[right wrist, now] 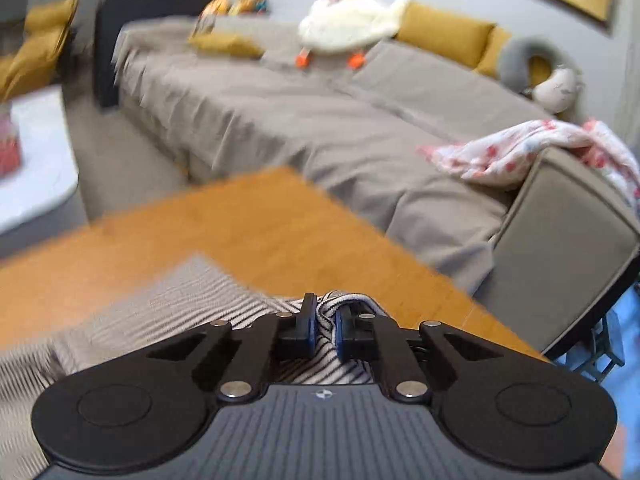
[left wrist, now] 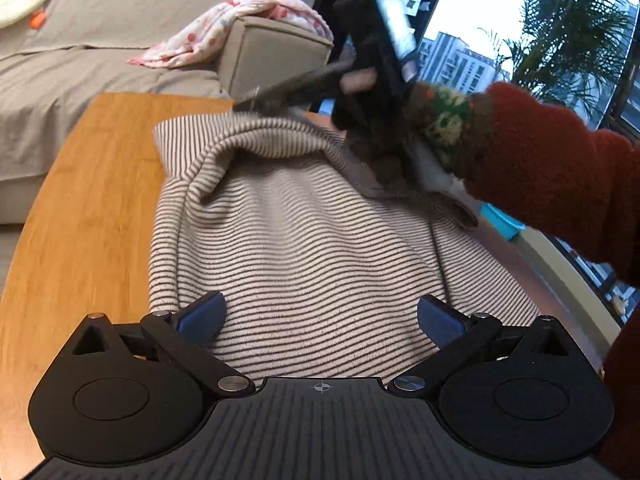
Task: Fold clothes
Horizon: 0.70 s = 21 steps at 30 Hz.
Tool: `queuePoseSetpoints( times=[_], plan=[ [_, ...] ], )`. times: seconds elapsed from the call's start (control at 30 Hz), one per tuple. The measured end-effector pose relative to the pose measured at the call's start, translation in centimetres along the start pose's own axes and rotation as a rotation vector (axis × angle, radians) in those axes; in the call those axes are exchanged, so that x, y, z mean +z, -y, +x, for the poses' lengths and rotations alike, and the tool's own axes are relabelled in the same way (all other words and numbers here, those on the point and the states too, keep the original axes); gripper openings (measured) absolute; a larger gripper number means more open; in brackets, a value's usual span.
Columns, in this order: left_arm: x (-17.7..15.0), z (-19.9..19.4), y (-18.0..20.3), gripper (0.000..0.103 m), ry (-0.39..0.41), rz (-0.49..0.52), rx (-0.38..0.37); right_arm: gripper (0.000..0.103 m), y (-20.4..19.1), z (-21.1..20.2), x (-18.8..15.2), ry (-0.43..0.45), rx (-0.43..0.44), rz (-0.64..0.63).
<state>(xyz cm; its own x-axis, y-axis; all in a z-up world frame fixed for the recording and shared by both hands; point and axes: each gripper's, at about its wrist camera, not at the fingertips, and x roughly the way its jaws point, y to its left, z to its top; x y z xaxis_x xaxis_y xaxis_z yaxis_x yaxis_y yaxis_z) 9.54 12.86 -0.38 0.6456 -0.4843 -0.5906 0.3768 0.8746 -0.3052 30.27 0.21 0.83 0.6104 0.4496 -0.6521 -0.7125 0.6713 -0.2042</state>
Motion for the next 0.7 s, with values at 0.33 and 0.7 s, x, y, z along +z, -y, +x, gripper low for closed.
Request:
queuePoseSetpoints(
  times=[0.33,0.7],
  plan=[
    [2.3,0.1,0.9,0.103,-0.033,0.098,0.040,0.068,4.9,-12.9,-5.5,0.180,0.016,0.358],
    [8.6,8.9,-1.5,0.103,0.026,0.210,0.083,0.076,-1.3,-17.6,-18.0,0.164,0.129,0.787]
  ],
)
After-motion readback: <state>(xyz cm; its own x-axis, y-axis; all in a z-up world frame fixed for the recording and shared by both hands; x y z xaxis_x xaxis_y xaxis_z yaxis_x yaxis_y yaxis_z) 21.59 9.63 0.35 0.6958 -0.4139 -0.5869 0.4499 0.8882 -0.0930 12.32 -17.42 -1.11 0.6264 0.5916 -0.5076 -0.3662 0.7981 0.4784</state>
